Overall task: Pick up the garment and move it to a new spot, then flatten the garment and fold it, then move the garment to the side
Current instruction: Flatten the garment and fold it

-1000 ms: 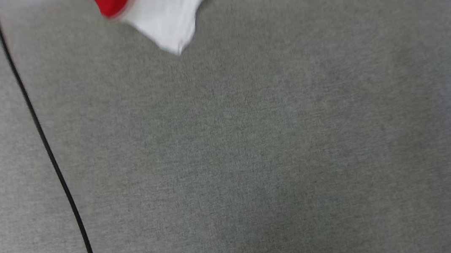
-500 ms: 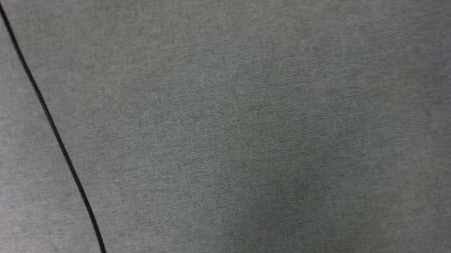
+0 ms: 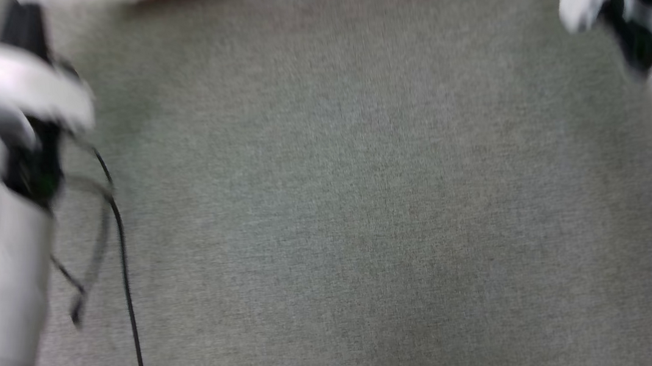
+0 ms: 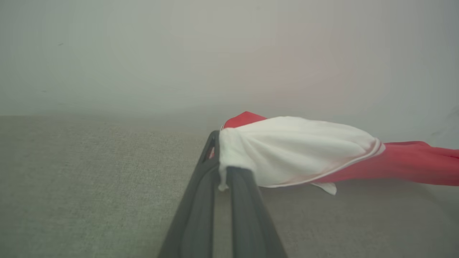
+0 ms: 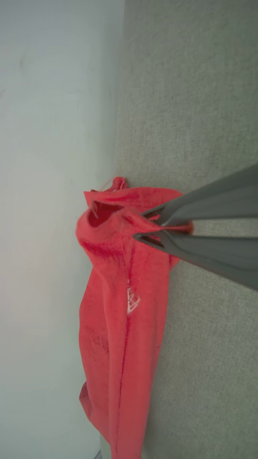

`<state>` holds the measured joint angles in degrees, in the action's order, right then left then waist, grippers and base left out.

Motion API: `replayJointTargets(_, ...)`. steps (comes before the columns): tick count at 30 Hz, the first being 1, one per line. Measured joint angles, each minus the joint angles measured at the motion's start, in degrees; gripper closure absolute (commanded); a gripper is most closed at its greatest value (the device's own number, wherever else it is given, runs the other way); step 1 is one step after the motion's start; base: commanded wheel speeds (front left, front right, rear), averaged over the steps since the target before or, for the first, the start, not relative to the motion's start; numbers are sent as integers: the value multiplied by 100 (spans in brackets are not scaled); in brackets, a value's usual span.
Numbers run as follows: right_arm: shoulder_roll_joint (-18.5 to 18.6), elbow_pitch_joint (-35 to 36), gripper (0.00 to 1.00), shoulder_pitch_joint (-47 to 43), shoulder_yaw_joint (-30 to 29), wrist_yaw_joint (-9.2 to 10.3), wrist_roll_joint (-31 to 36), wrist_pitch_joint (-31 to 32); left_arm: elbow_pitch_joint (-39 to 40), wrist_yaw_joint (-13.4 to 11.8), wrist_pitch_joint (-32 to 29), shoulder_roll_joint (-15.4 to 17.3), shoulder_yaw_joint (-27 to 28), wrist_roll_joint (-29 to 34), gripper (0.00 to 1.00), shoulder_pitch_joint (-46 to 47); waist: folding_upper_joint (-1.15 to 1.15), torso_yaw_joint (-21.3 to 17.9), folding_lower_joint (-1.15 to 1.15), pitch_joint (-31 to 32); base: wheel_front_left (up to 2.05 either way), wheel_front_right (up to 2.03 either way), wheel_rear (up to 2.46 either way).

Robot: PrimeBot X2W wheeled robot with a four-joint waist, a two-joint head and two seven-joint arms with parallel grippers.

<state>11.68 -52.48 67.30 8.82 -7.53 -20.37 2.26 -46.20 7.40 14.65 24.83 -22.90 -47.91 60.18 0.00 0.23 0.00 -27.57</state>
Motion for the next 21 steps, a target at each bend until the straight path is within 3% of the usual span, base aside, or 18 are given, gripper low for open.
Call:
replayJointTargets(8, 341, 745, 100, -2031, 428, -1, -660, -185, 737, 4, 23, 137, 113, -224, 100, -2008, 0, 79, -1, 729, 0, 0, 0)
replayJointTargets(21, 578, 2361, 100, -4838, 71, -3, -918, 9, 1998, -565, 7, 148, 303, -258, 100, -4724, 0, 158, -2, 1911, 0, 0, 0)
